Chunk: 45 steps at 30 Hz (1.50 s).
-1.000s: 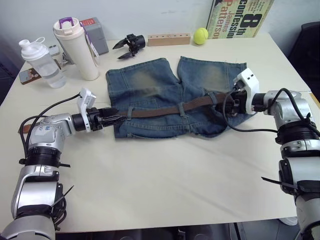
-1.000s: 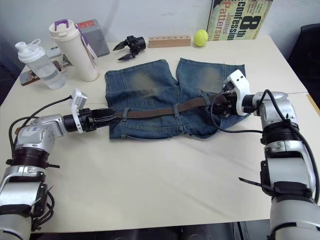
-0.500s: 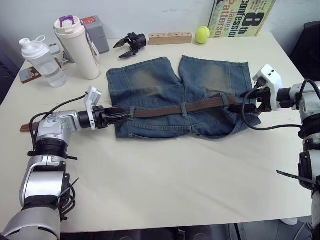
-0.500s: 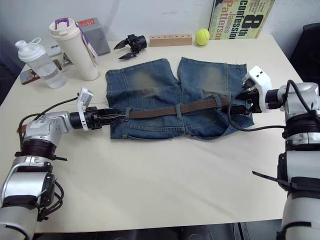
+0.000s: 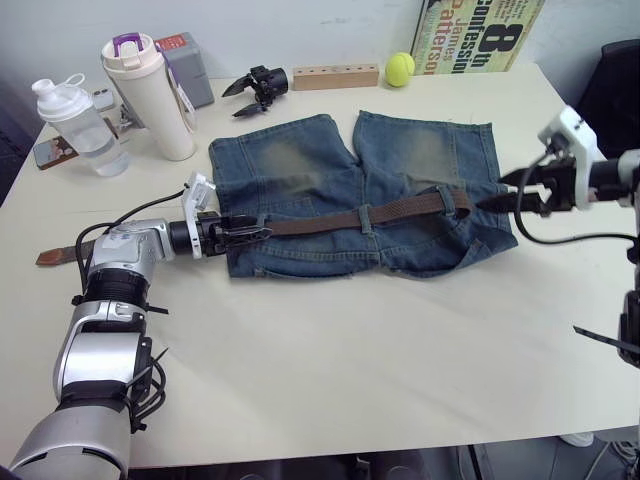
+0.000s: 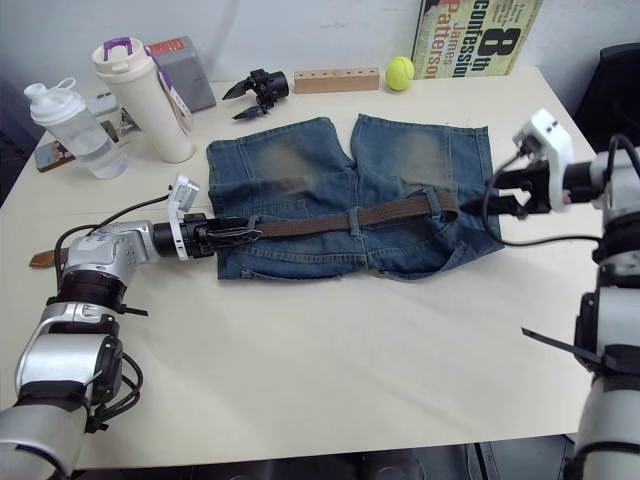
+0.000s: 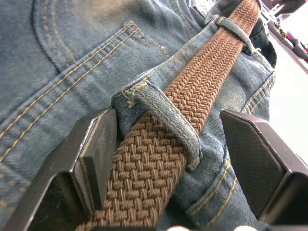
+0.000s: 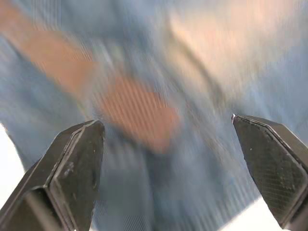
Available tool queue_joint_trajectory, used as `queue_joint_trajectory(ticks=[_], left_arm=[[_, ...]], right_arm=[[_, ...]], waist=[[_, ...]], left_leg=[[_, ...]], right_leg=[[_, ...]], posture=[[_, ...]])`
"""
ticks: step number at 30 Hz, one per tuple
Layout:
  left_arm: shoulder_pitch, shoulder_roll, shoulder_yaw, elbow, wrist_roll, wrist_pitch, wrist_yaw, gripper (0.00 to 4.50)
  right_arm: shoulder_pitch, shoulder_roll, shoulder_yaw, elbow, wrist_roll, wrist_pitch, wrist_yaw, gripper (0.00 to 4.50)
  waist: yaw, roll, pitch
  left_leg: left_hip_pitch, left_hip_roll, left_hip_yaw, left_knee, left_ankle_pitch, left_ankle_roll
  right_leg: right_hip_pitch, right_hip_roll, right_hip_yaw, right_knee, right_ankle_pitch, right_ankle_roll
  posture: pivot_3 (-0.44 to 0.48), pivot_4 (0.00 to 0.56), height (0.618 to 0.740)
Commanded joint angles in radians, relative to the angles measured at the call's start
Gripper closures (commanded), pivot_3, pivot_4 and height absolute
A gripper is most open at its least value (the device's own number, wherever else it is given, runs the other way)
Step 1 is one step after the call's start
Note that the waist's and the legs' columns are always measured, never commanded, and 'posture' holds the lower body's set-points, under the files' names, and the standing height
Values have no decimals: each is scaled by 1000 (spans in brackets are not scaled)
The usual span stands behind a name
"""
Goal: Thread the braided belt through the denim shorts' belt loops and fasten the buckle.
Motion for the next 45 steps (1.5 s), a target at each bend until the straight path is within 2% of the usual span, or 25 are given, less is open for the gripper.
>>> queue_joint_trajectory(ticks=[1,4,6,7,10,12,13,14,20,21,25,29,31,34,36,37,39,40,41,43,45], left_arm=[[-23,-3,2,14,14,4,-30,779],[-26,-10,-5,21,26,1,-34,779],[-22,-15,-10,20,34,-4,-41,1326],[-21,-18,-9,19,36,-4,-41,1639],[-17,-27,-9,20,46,-13,-45,3038],[-9,-38,-25,25,72,-48,-37,3998],[-7,-43,-27,27,79,-61,-35,4483],[-8,-47,-24,27,79,-63,-40,4500],[-13,-50,-2,22,80,-88,-46,4500],[-14,-48,0,23,82,-93,-41,4500],[-30,-49,31,39,79,-153,-3,4500],[-17,-45,52,-40,62,-230,4,4500],[19,-42,69,-152,50,-302,21,4500],[142,-38,80,-385,66,-501,43,4500],[283,-19,77,-569,110,-695,53,4500],[360,-6,73,-633,151,-878,48,4500],[478,19,67,-680,202,-1148,36,4500],[521,32,77,-652,263,-1323,73,4500],[579,58,67,-627,262,-1446,58,4500],[632,88,86,-513,328,-1726,111,4500],[653,117,88,-421,367,-1885,158,4500]], right_arm=[[-30,14,-24,-36,51,105,60,29],[-17,32,2,-25,32,110,56,29],[-4,48,16,-21,18,108,46,0],[6,57,25,-22,13,109,43,0],[23,75,32,-21,9,111,38,0],[38,87,35,-16,7,109,26,557],[41,90,31,-14,8,112,18,1000],[43,89,28,-14,10,111,16,1338],[46,81,17,-18,16,111,-1,4249],[49,80,18,-22,16,109,-1,4413],[62,72,3,-46,25,88,-15,4413],[85,40,-46,-117,63,70,-25,4413],[129,18,-80,-216,94,55,-24,4413],[277,-30,-167,-497,224,91,59,4413],[479,-78,-249,-744,328,86,128,4413],[593,-95,-292,-861,371,70,155,4413],[776,-112,-340,-1009,396,18,153,4413],[861,-121,-337,-1071,368,-28,122,4413],[952,-131,-321,-1122,313,-97,85,4413],[1109,-156,-287,-1179,196,-234,23,4413],[1216,-165,-271,-1190,115,-324,-43,4413]], waist=[[2,0,0],[7,0,0],[6,0,0],[4,0,0],[1,0,0],[1,0,0],[1,0,0],[1,0,0],[3,0,0],[3,0,0],[2,0,0],[2,0,0],[2,0,0],[5,0,0],[7,0,0],[6,0,0],[7,0,0],[8,0,0],[9,0,0],[13,0,0],[17,0,0]], left_leg=[[0,0,0,0,0,0],[-1,0,0,0,0,0],[-1,0,0,0,0,1],[-1,0,0,0,1,1],[0,0,0,0,1,2],[0,0,0,0,1,2],[0,0,0,0,1,2],[0,0,0,0,1,2],[0,1,0,1,2,3],[0,1,0,1,2,3],[0,1,0,1,2,3],[0,1,0,1,2,3],[-1,1,0,1,2,3],[-1,2,0,0,2,3],[-2,4,0,-1,2,3],[-1,7,0,0,2,3],[0,9,1,-1,2,3],[3,12,1,-2,2,3],[11,12,2,-4,2,4],[17,12,6,-7,2,4],[27,12,9,-9,2,4]], right_leg=[[0,0,0,0,0,0],[3,0,-2,-2,0,0],[4,-1,-2,-3,0,1],[4,-1,-2,-3,0,1],[6,-1,-3,-3,0,1],[6,-1,-3,-3,0,1],[6,-1,-3,-3,0,1],[6,-1,-3,-3,0,1],[11,-1,-7,-5,0,1],[11,-1,-7,-5,0,1],[11,-1,-7,-5,0,1],[11,-1,-8,-5,0,1],[11,-1,-9,-5,0,1],[13,-1,-10,-7,0,1],[15,1,-12,-12,0,1],[18,1,-14,-14,0,1],[22,2,-18,-18,1,1],[28,3,-23,-23,1,1],[35,3,-24,-25,1,1],[39,1,-26,-25,1,0],[47,-2,-26,-24,3,0]], posture=[[0,150,657],[0,150,657],[0,150,657],[0,150,657],[0,150,657],[0,150,657],[0,150,657],[0,150,657],[0,150,657],[0,150,657],[0,150,657],[0,150,657],[0,150,657],[0,150,657],[0,150,657],[0,150,657],[0,150,657],[0,150,657],[0,150,657],[0,150,657],[0,150,657]])
